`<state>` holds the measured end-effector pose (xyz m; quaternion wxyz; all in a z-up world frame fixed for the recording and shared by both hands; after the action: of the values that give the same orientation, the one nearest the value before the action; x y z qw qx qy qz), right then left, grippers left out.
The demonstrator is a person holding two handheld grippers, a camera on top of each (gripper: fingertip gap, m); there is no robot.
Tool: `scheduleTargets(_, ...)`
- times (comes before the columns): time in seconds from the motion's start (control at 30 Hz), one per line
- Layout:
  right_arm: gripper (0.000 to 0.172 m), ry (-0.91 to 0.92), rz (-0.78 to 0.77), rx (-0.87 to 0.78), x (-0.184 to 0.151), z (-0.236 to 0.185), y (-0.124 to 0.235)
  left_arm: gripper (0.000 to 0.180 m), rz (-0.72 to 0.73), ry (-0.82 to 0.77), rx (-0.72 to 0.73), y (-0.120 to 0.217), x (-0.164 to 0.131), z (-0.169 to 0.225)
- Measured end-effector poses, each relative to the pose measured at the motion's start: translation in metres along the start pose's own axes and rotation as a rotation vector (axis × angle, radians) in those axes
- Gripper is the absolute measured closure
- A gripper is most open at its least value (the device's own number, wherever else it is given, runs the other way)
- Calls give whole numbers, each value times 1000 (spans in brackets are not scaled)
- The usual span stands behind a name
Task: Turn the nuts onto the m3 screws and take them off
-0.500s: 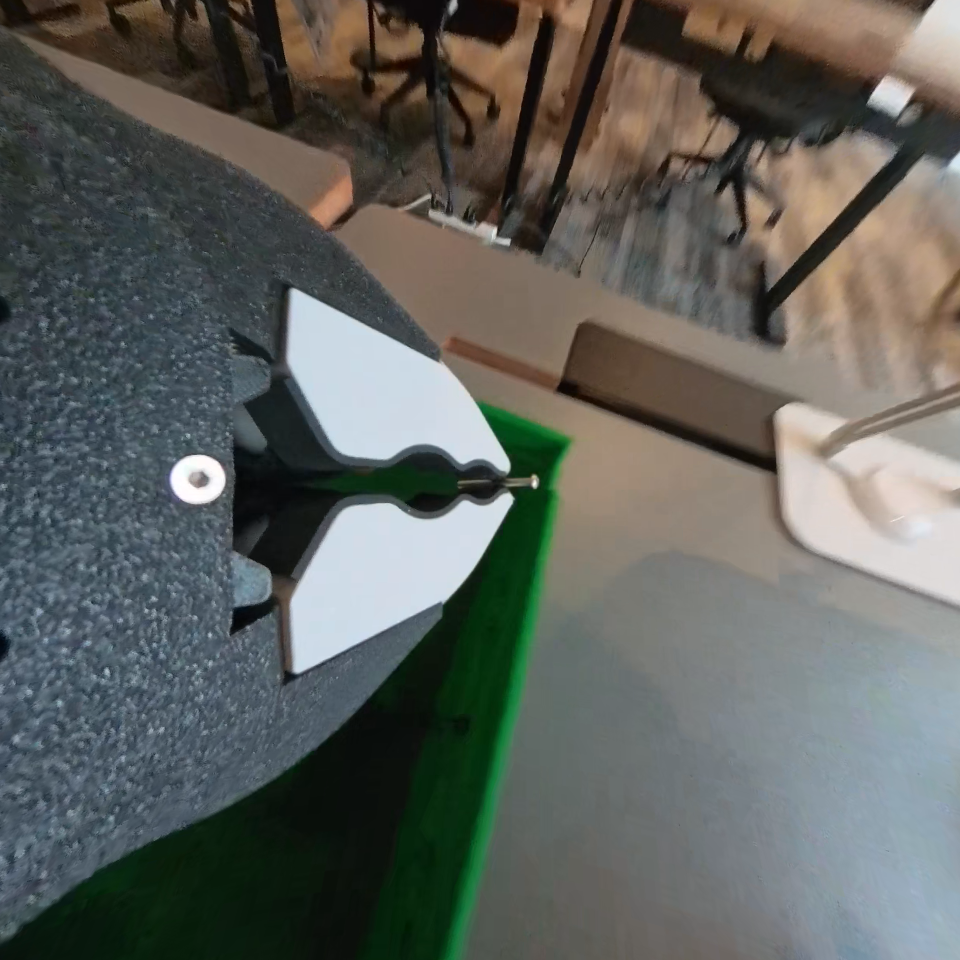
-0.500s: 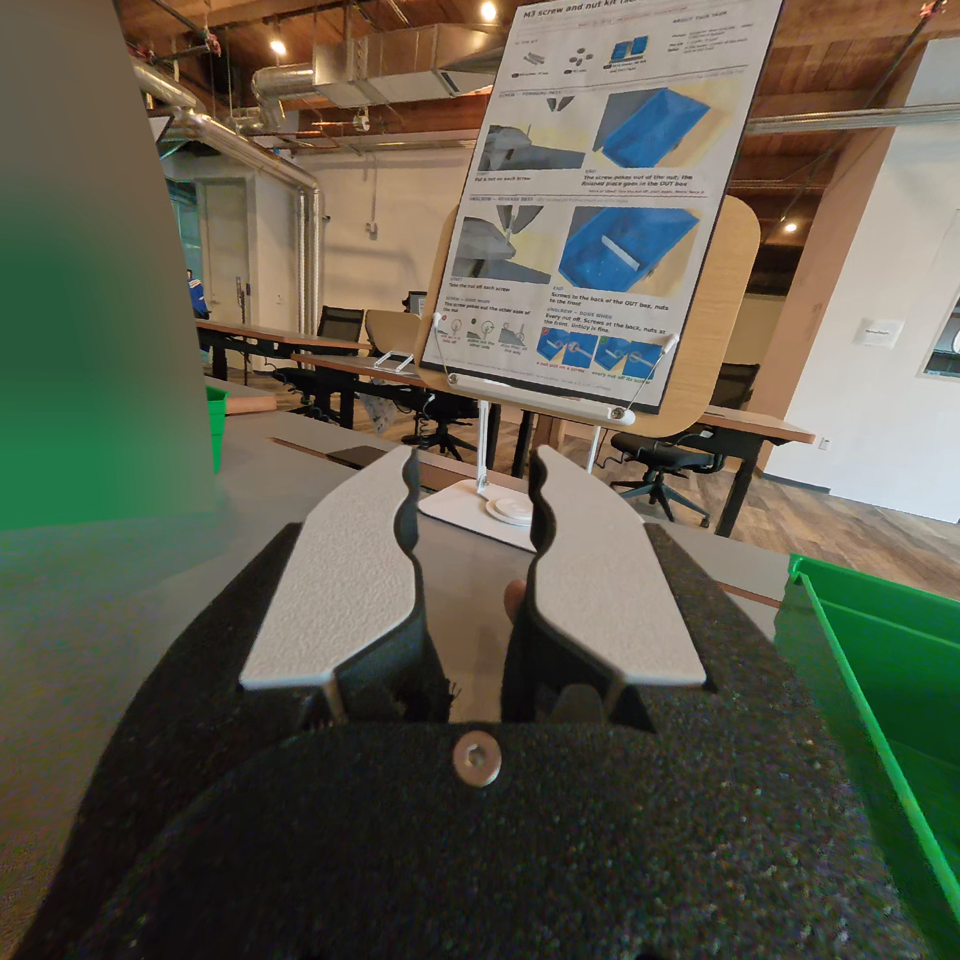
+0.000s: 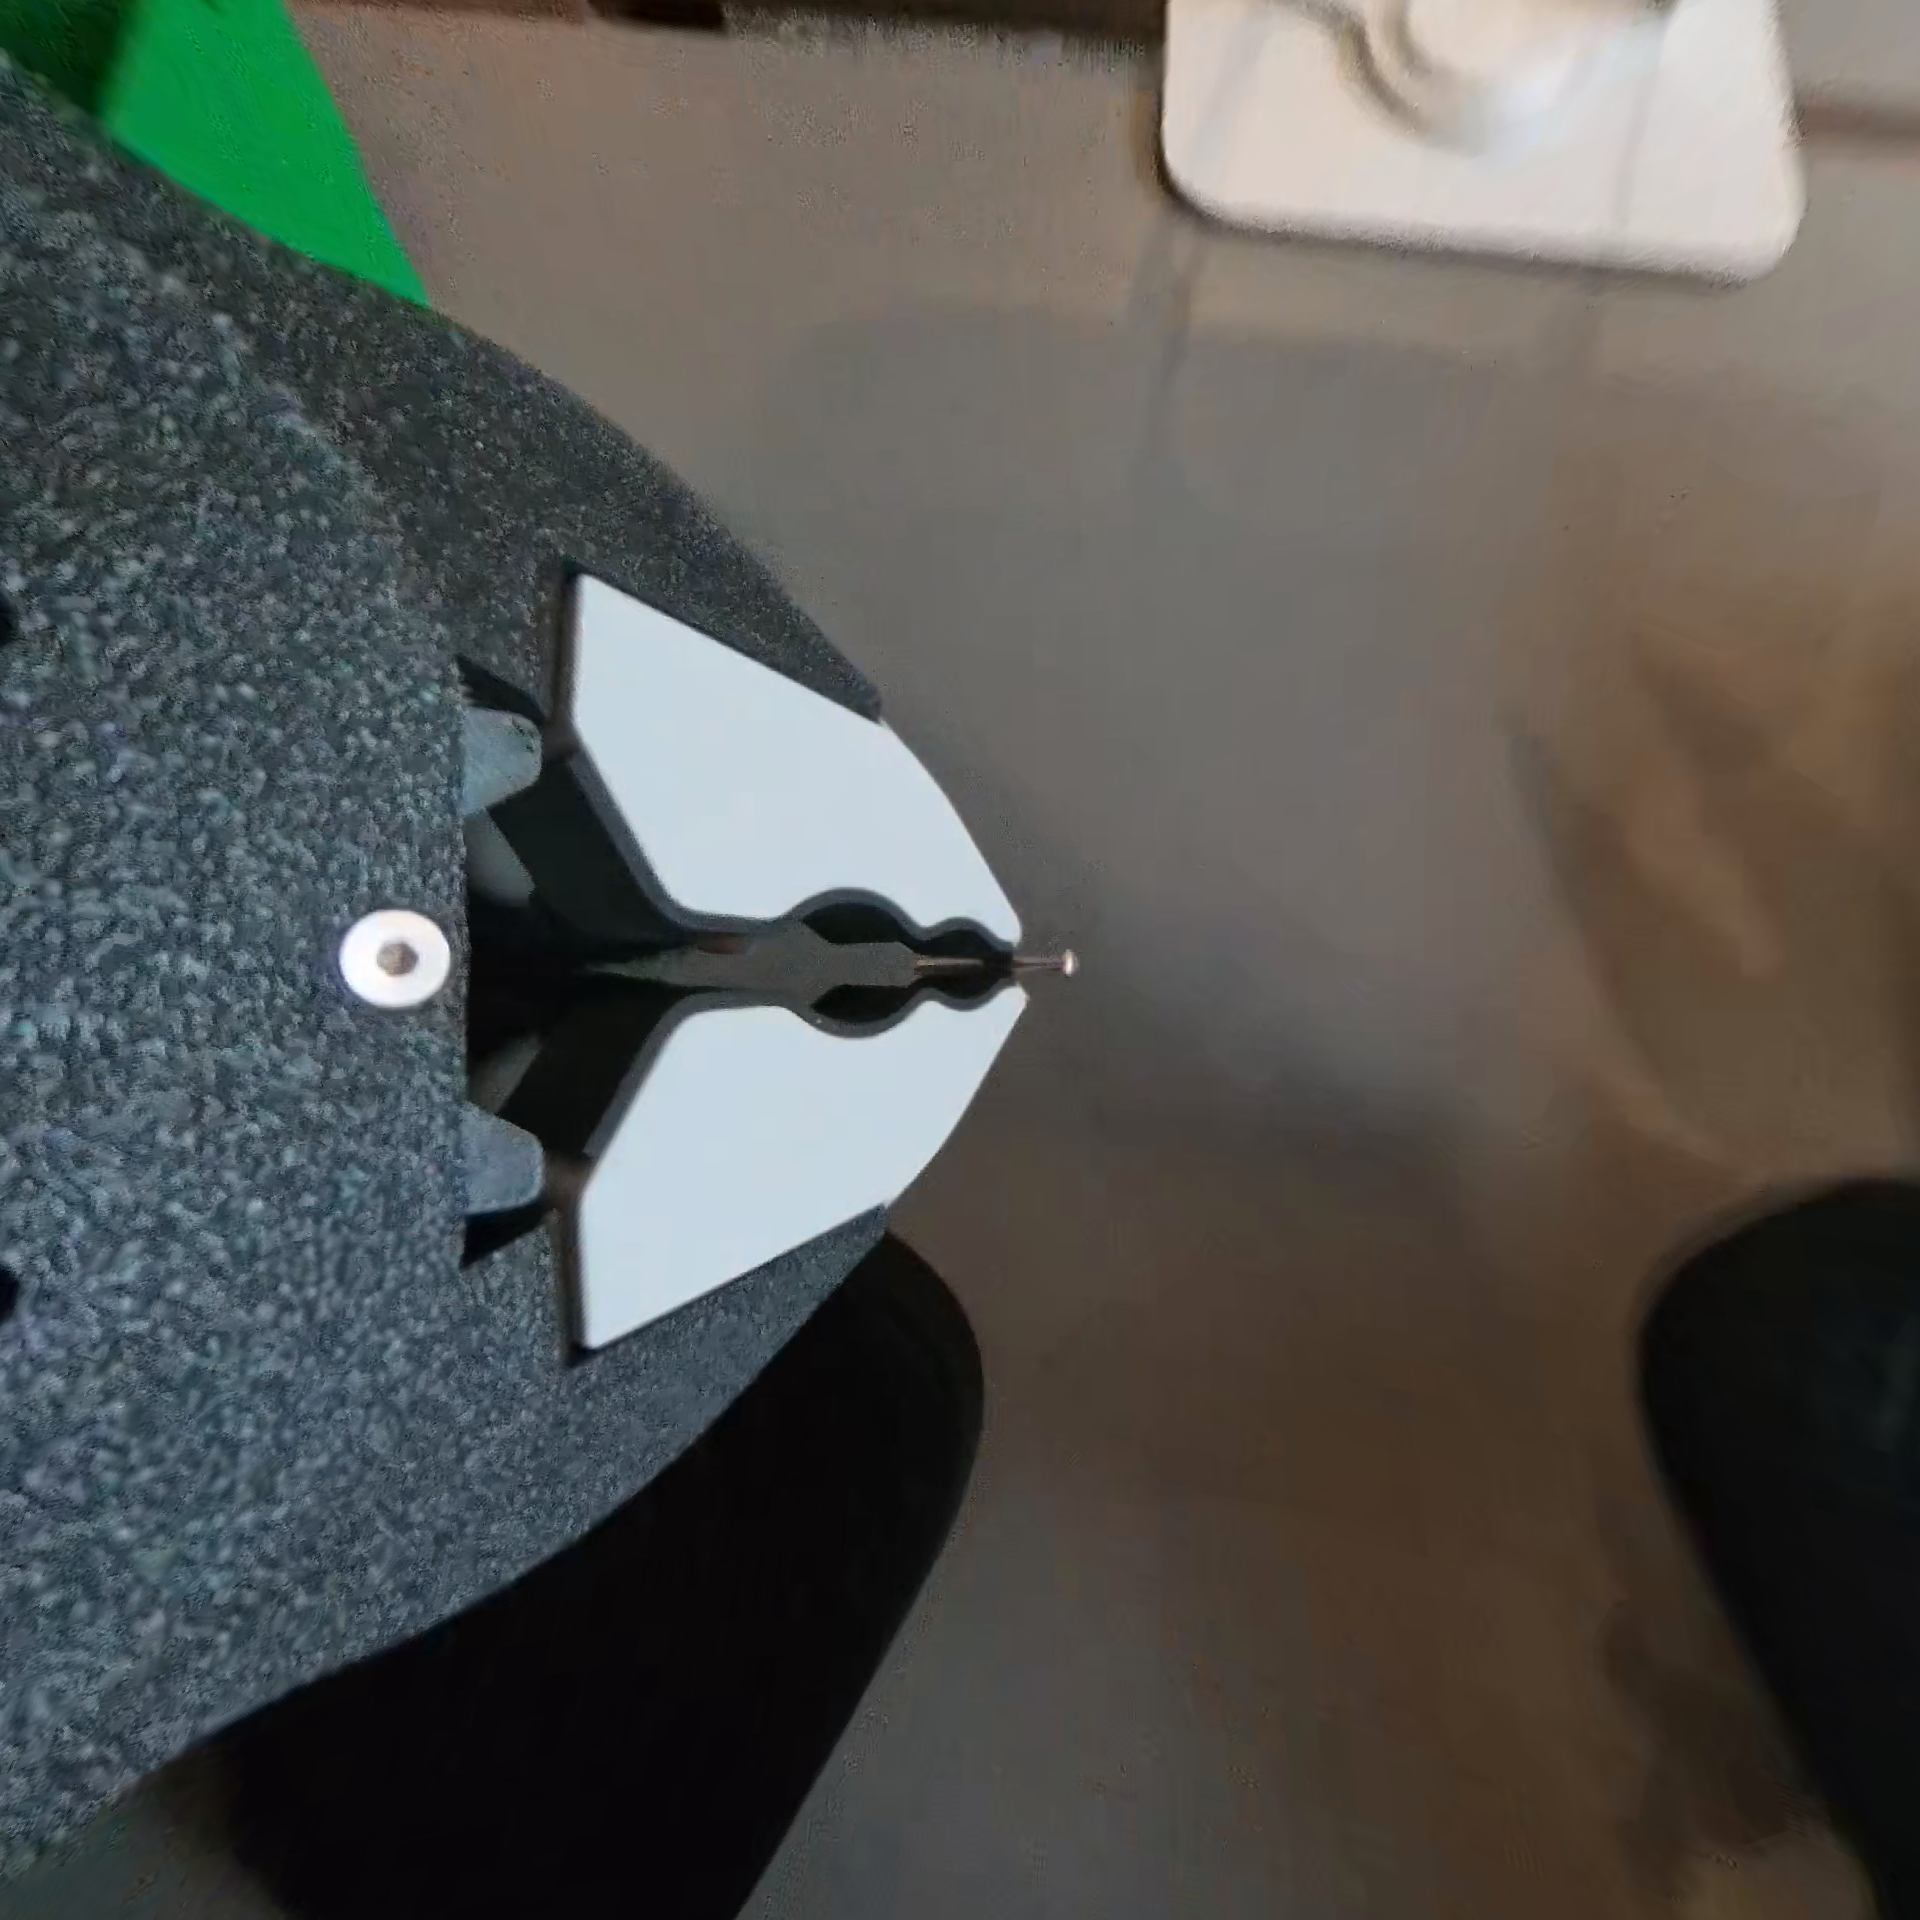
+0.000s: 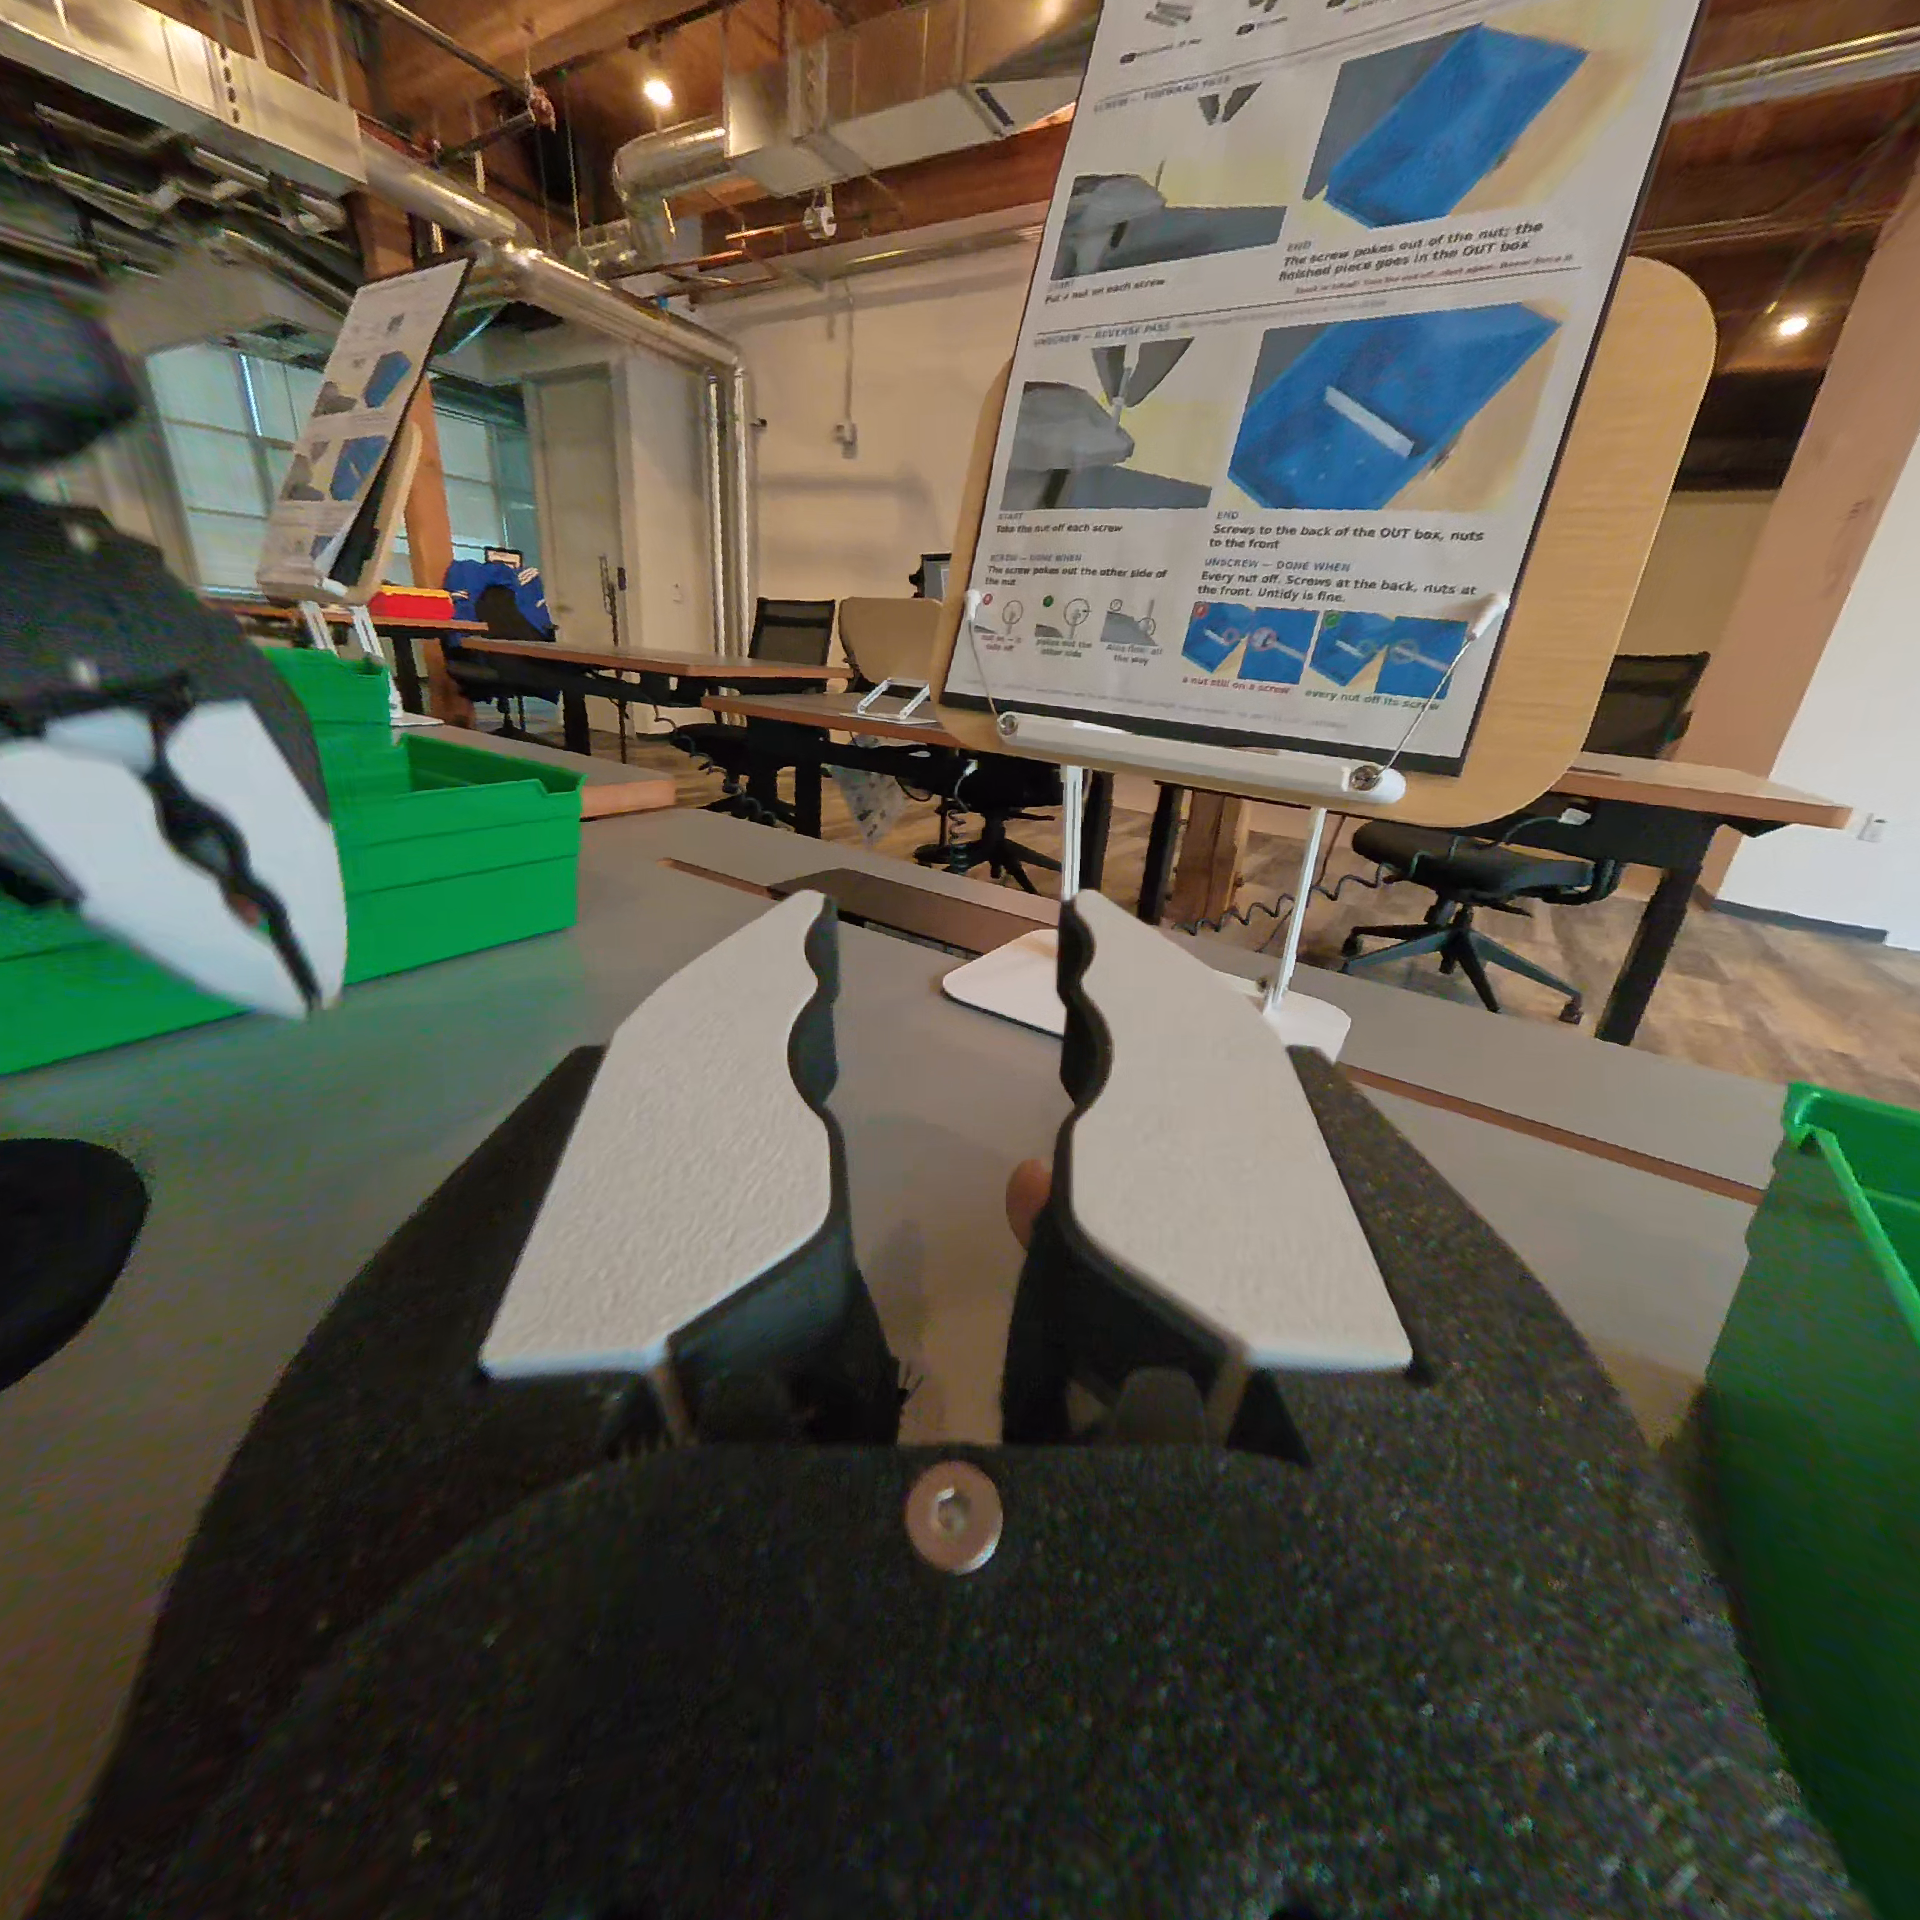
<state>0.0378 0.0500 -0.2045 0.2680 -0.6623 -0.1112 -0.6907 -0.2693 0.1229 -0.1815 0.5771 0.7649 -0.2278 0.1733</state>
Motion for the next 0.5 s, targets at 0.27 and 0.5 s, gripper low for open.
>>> scheduleTargets(0.27, 133, -18, 18, 3, 2, 1, 1, 178, -203, -131, -131, -54, 10, 31)
scheduleTargets(0.5, 133, -18, 20, 0, 2, 1, 2, 178, -280, -181, -170, -62, 10, 35)
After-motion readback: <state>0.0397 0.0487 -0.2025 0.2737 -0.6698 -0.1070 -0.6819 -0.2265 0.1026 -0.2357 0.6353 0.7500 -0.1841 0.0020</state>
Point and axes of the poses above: each gripper's, where its closed fingertips meet, y back along the fingers, x out of its top, z = x × y across the jaws, the point moved 10 cm from there along y, back along the fingers, and after that the axes turned 6 degrees about x, right-handed, at the moved point
